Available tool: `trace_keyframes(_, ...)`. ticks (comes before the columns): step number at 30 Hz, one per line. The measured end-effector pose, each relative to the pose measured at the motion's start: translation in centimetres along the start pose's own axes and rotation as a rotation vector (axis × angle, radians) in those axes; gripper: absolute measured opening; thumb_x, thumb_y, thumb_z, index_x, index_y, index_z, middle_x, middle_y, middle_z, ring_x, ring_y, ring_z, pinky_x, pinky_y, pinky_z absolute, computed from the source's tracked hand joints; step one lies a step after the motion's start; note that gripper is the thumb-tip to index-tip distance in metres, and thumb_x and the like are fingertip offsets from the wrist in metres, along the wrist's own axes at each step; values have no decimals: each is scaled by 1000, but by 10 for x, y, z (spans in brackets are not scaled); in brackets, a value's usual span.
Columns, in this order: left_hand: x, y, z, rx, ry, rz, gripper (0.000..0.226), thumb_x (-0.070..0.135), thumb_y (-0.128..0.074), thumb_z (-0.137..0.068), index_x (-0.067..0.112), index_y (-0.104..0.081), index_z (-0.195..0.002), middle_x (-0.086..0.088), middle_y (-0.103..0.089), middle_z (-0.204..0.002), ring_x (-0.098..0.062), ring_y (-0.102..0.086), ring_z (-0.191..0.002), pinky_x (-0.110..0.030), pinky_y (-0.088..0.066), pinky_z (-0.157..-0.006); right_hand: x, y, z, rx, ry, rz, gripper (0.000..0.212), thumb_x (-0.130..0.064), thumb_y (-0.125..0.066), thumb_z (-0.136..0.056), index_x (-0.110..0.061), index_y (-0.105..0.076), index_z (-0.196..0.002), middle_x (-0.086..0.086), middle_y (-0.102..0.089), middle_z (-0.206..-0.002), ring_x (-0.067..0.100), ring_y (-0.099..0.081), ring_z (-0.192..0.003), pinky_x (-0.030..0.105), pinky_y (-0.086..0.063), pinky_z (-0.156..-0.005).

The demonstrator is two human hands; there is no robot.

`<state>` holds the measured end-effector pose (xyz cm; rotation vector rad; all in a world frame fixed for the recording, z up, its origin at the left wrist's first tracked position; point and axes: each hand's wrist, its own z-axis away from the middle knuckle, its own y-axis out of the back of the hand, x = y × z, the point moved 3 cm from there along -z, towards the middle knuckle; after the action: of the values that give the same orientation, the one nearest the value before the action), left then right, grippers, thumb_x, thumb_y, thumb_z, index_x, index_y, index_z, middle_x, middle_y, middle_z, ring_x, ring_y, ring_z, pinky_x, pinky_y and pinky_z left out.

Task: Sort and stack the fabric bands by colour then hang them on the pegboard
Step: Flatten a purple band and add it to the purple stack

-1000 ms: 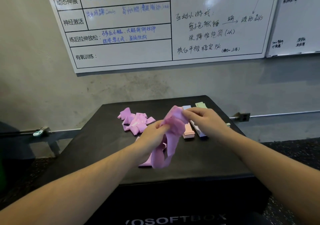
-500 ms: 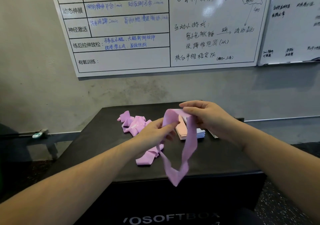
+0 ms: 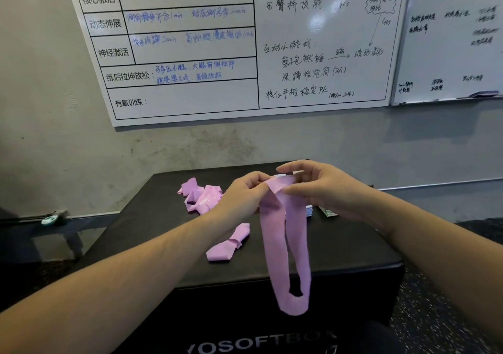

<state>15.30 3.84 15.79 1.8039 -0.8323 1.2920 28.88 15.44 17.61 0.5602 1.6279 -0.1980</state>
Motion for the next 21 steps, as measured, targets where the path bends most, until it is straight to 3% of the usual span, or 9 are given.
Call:
trace_keyframes(3, 0, -1, -1, -8, 4, -27, 16, 27, -63, -98, 27, -69, -83, 7, -68, -77, -13, -63, -73, -27, -47, -62, 0, 5, 2, 74, 68, 144, 23, -5, -75, -87, -17, -75, -107, 8, -76, -99, 17, -69, -86, 37, -59, -84)
trace_keyframes(7, -5, -6, -1, -13, -12, -20, 20, 32, -60, -101, 30, -69, -83, 16, -67, -69, -6, -61, -68, -21, -46, -59, -2, 9, 2, 187, 152, 160, 6, -12, -76, -88, -13, -79, -93, -4, -75, -77, 1, -65, -68, 16, -51, -62)
trace_keyframes(9, -11, -9, -2, -24, -17, -29, 28, 30, -54, -105, 36, -70, -83, 14, -71, -77, -10, -67, -78, -28, -55, -69, 0, 12, -2, 222, 176, 155, 6, -18, -77, -88, -16, -80, -92, -5, -76, -81, 3, -66, -73, 20, -54, -67)
trace_keyframes(11, -17, -12, -3, -57, 2, -50, 26, 24, -49, -107, 38, -69, -97, 7, -76, -93, -15, -73, -91, -37, -60, -85, 2, 14, -7, 242, 187, 206, 6, -24, -78, -87, -20, -80, -91, -6, -77, -90, 6, -69, -86, 25, -56, -82)
trace_keyframes(13, -21, -14, -5, -84, 21, -62, 27, 16, -47, -105, 33, -67, -110, 0, -77, -102, -19, -74, -98, -41, -59, -91, 6, 14, -13, 242, 179, 213, 5, -23, -76, -89, -20, -79, -91, -5, -77, -93, 6, -69, -91, 25, -55, -87)
trace_keyframes(17, -23, -22, -13, -141, 65, 89, 37, 34, -42, -99, 17, -63, -124, -11, -75, -111, -26, -72, -100, -45, -57, -94, 15, 16, -26, 279, 165, 92, 4, -17, -74, -90, -18, -78, -89, -3, -76, -88, 6, -67, -83, 25, -54, -73)
trace_keyframes(21, -33, -26, -30, -66, 19, 20, 25, 33, -52, -104, 28, -64, -126, -3, -74, -118, -23, -71, -110, -50, -56, -97, 30, 15, -38, 309, 161, 24, 4, -17, -74, -91, -16, -77, -93, 0, -74, -85, 6, -65, -76, 21, -51, -67)
